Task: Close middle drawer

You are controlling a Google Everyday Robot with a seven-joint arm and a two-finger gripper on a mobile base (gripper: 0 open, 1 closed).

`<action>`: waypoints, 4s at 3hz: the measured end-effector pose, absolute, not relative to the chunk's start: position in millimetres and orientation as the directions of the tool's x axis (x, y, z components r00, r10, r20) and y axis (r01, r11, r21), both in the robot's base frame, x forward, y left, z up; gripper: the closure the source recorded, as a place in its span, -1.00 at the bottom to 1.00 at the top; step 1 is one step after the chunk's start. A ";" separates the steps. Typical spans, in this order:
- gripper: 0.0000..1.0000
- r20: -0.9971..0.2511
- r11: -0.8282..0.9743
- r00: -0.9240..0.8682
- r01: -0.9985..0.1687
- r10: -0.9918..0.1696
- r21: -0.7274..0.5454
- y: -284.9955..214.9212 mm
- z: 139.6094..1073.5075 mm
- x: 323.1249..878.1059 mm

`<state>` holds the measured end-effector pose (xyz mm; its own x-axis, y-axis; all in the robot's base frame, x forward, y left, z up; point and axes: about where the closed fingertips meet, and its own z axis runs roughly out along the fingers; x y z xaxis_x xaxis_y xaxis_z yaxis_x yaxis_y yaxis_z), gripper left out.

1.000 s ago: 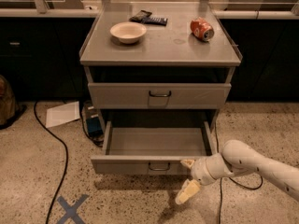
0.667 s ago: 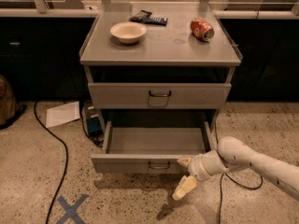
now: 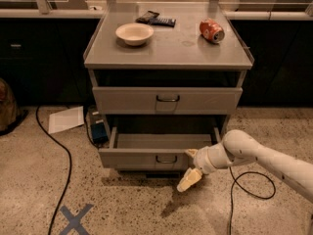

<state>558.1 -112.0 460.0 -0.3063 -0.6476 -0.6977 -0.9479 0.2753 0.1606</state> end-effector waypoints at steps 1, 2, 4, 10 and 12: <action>-1.00 -0.698 0.275 -0.306 -0.948 -0.648 0.161 -112.0 459.9 558.0; -1.00 -0.676 0.239 -0.295 -0.955 -0.675 0.177 -100.7 446.0 545.9; -1.00 -0.665 0.270 -0.289 -0.953 -0.688 0.136 -110.5 437.8 580.1; -1.00 -0.724 0.404 -0.319 -0.913 -0.612 0.060 -163.8 443.1 654.7; -1.00 -0.712 0.381 -0.330 -0.920 -0.621 0.093 -154.0 423.8 661.8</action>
Offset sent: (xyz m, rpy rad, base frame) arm -0.0263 0.0216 -0.0296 -0.0541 0.0481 0.0903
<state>661.8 -154.0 423.8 -0.3295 -0.6205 -0.7116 -0.9197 0.3814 0.0933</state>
